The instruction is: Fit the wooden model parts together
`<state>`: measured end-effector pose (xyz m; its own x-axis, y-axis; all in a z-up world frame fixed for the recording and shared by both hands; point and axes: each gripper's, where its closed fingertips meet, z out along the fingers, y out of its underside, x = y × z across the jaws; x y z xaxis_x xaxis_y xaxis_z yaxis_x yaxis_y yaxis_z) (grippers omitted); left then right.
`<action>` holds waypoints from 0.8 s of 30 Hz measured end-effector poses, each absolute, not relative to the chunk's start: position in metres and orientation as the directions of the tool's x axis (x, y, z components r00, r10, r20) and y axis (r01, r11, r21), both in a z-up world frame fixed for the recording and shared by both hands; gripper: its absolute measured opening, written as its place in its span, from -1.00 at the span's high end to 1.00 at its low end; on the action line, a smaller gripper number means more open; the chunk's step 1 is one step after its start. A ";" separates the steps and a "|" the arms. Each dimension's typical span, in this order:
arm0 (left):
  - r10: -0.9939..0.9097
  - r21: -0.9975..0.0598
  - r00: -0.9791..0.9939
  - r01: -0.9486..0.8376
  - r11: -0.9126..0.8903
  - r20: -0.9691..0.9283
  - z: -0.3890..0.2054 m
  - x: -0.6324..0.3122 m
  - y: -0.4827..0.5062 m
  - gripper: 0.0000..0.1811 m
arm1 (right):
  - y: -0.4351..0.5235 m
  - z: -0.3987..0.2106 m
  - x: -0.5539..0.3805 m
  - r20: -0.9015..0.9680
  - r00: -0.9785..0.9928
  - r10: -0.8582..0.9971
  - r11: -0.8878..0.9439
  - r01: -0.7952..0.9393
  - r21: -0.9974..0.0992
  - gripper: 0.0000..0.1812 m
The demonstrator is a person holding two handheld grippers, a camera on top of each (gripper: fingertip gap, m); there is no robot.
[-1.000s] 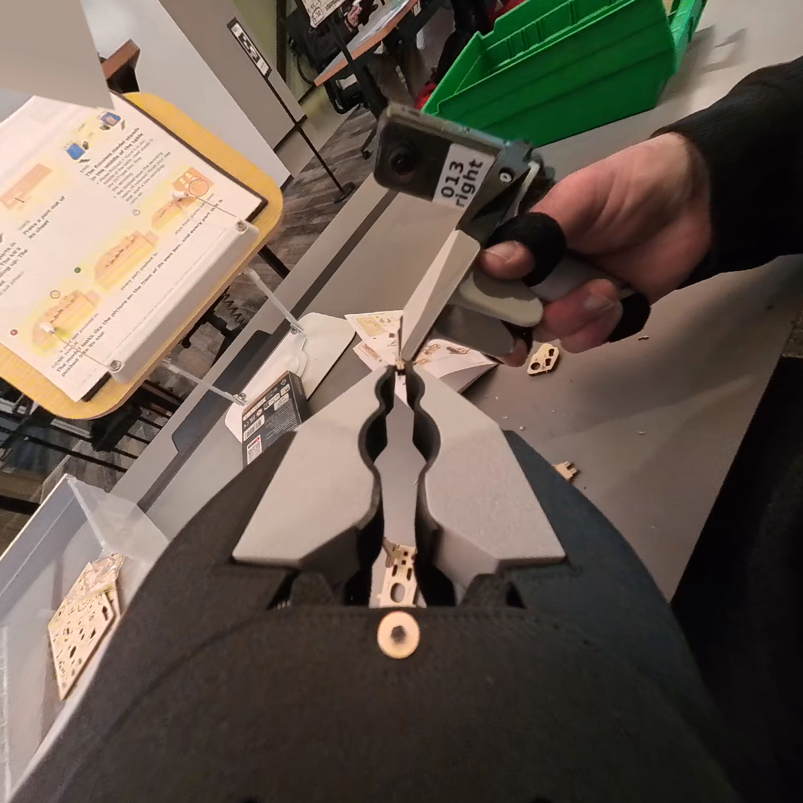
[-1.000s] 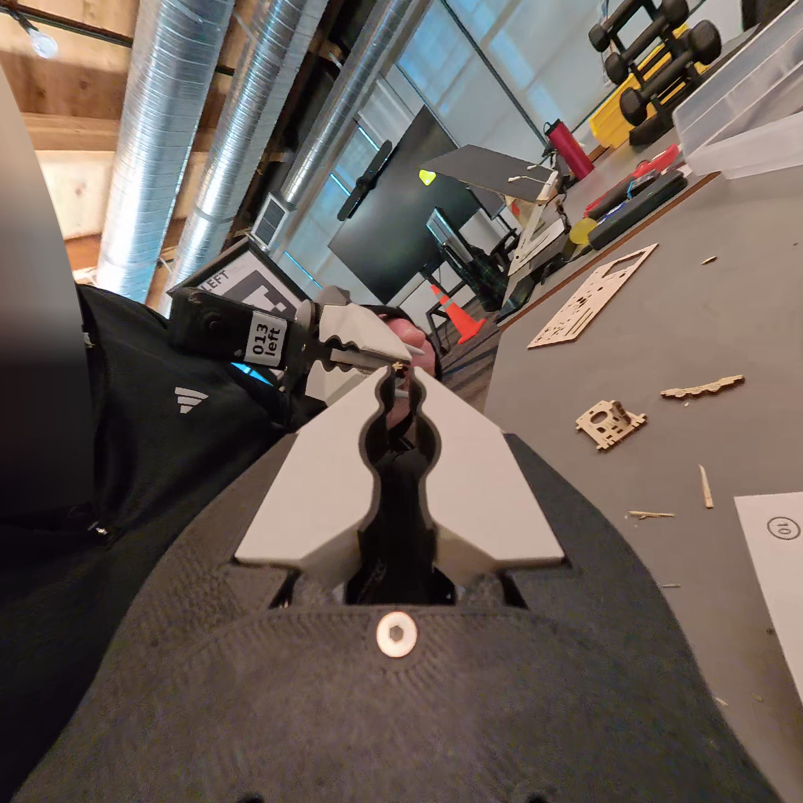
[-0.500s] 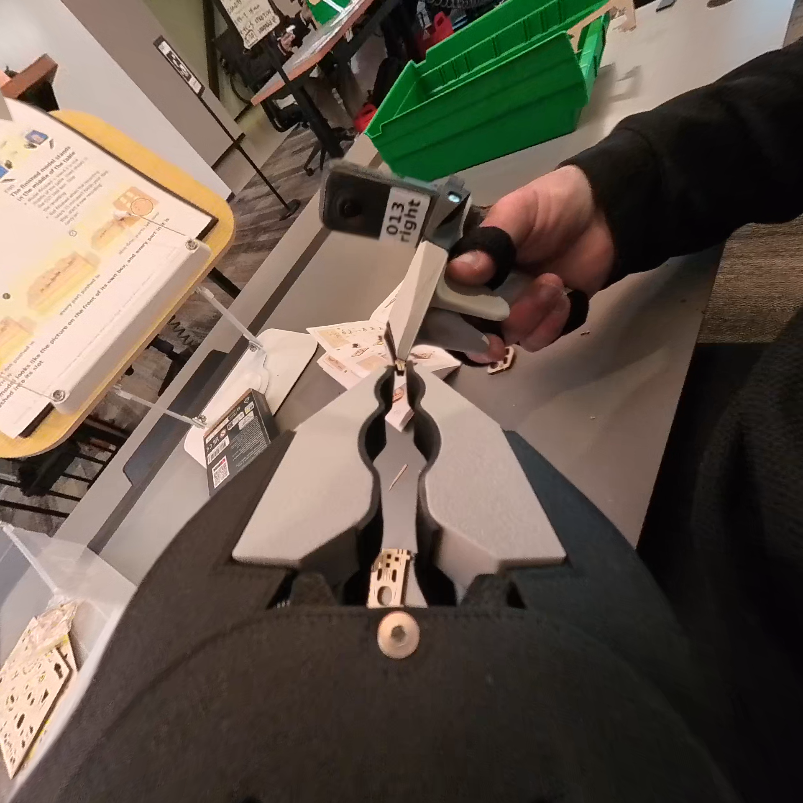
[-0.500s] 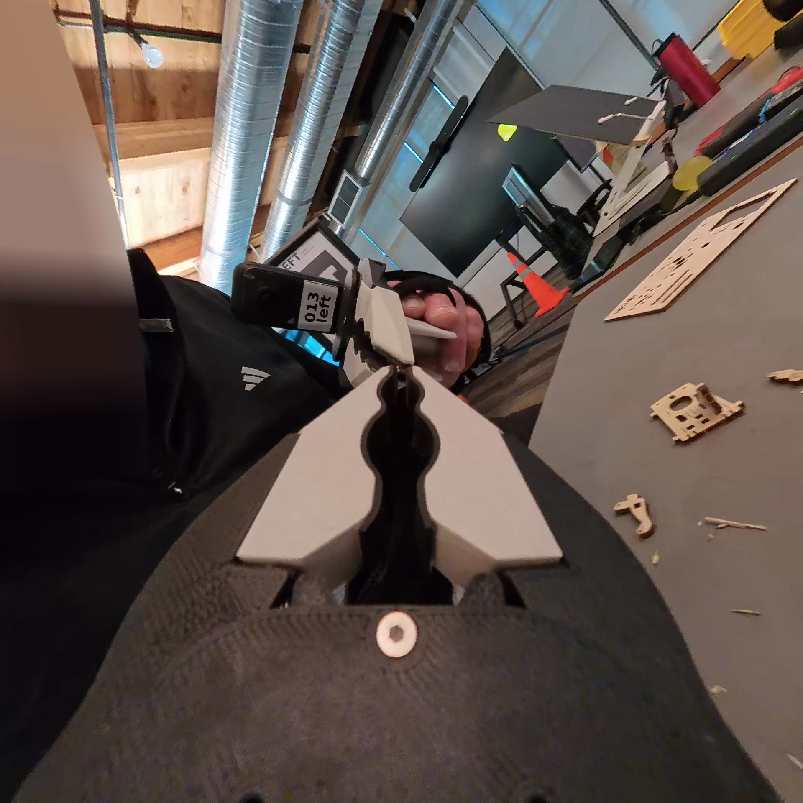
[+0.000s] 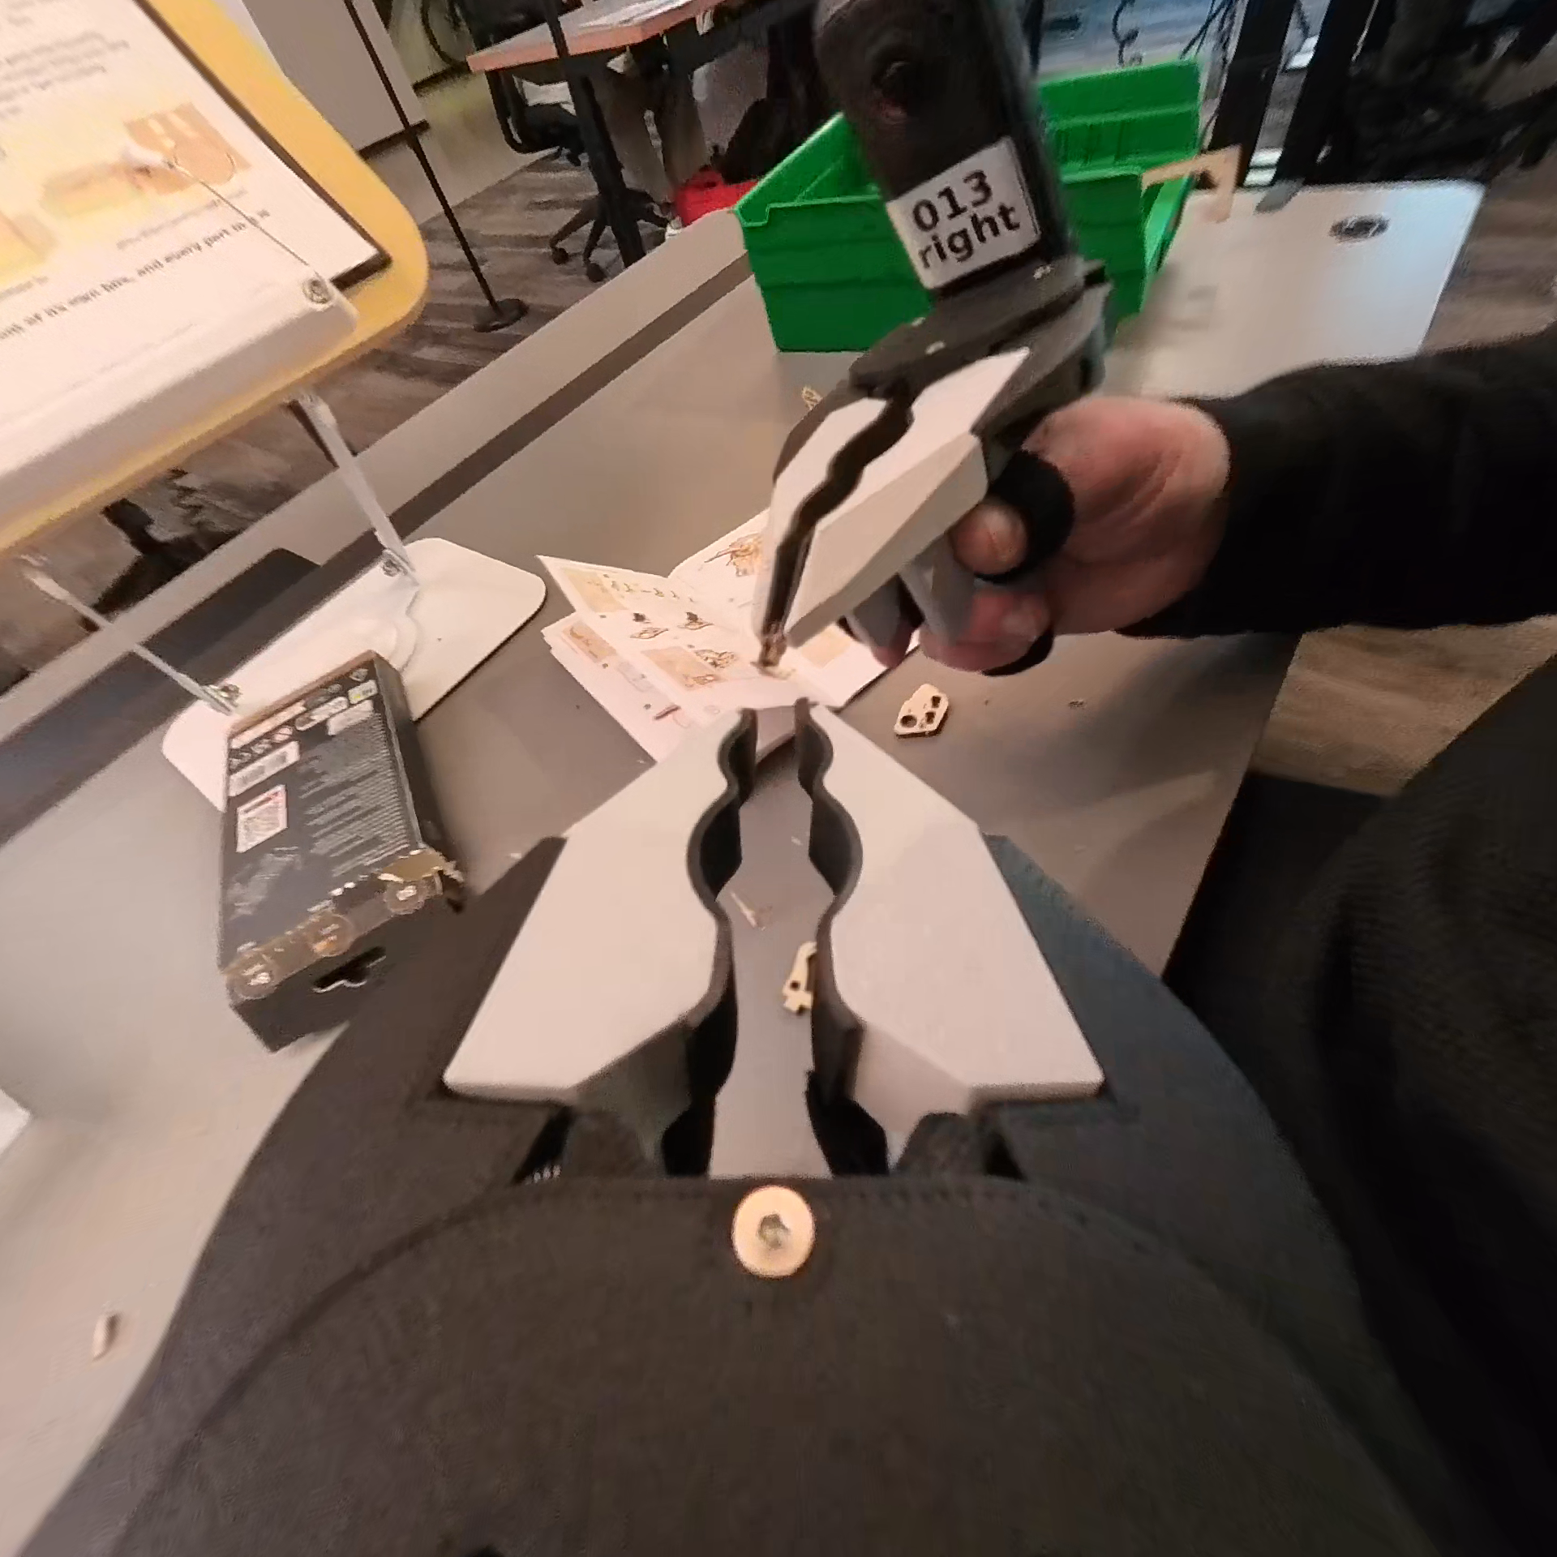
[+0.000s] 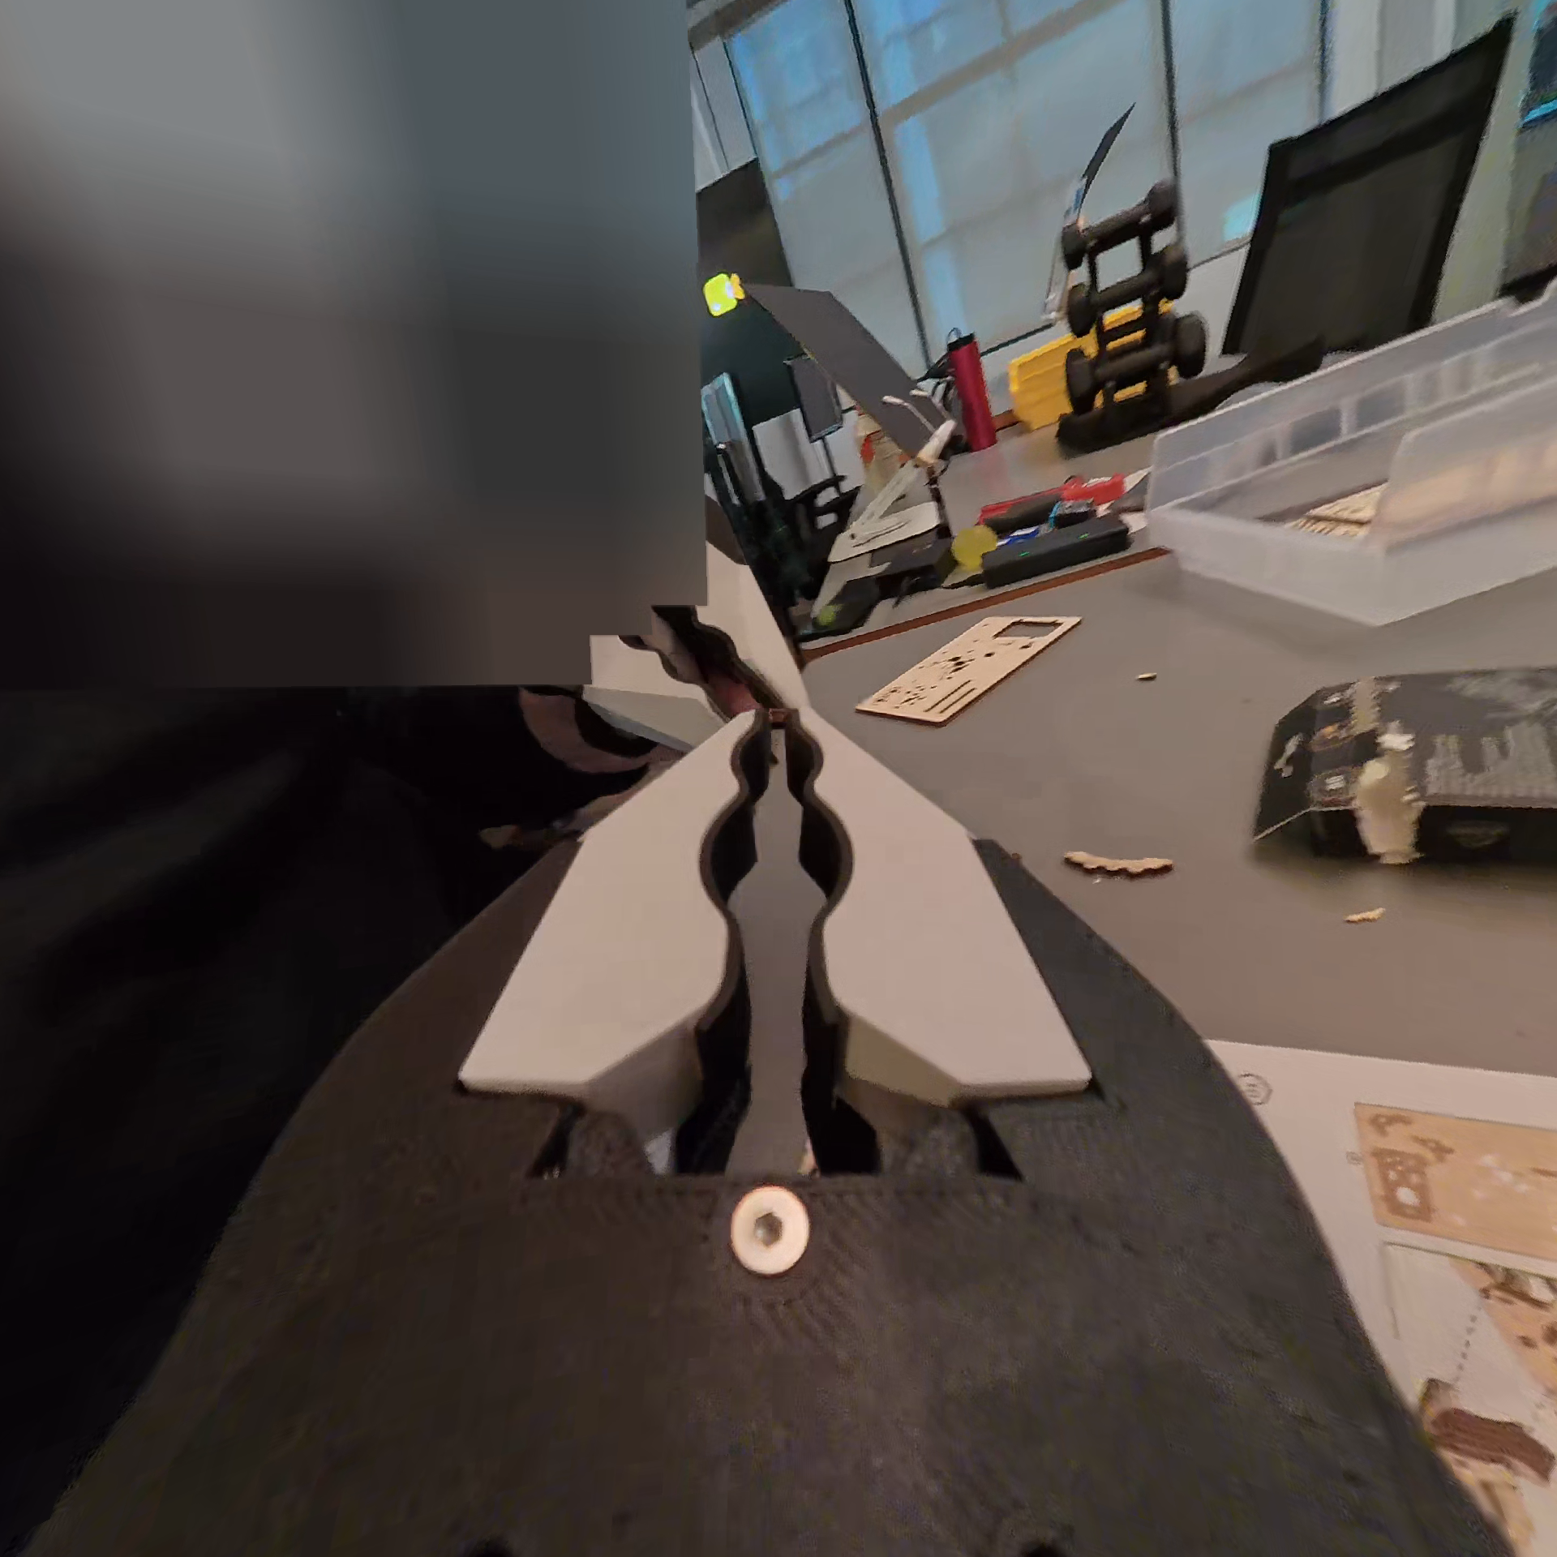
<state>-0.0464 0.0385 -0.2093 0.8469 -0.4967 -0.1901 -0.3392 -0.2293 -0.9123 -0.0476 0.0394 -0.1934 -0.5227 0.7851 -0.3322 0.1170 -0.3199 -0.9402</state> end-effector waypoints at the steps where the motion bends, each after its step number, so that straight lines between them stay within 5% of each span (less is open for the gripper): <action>1: -0.499 -0.922 0.851 -0.311 -0.230 -0.163 -0.208 -0.046 0.039 0.93 | 0.038 -0.194 -0.048 -0.295 -0.513 0.806 -0.281 0.106 -0.954 1.00; 24: -0.525 -0.901 0.834 -0.348 -0.261 -0.170 -0.214 -0.046 0.027 0.99 | 0.021 -0.206 -0.049 -0.095 -0.485 0.869 -0.053 0.100 -0.994 0.99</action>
